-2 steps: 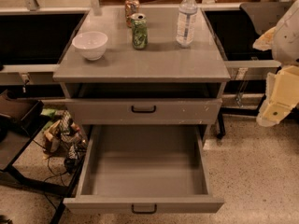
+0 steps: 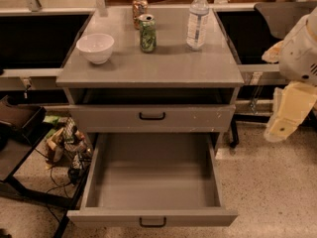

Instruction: Close middle drawer

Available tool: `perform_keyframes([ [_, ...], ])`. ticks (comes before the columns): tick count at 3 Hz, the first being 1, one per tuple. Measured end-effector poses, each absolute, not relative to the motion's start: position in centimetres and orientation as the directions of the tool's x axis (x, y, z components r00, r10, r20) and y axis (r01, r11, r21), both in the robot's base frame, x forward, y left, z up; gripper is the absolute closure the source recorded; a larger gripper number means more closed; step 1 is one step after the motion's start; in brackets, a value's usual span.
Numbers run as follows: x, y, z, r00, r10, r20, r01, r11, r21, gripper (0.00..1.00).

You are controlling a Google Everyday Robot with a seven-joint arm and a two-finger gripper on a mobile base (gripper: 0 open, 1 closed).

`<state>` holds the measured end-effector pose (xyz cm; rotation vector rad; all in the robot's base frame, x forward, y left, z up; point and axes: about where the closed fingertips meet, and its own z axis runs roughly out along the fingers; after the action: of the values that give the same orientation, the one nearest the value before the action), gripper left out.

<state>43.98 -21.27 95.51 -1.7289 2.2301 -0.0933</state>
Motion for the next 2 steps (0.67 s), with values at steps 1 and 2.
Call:
perform_keyframes([
  [1,42.6,-20.7,91.4,-0.201,-0.952,-0.229,-0.931,0.258,-0.256,0.0],
  [2,40.7,-21.7,85.3,-0.231,-0.946,-0.228,-0.919,0.289,-0.267,0.0],
])
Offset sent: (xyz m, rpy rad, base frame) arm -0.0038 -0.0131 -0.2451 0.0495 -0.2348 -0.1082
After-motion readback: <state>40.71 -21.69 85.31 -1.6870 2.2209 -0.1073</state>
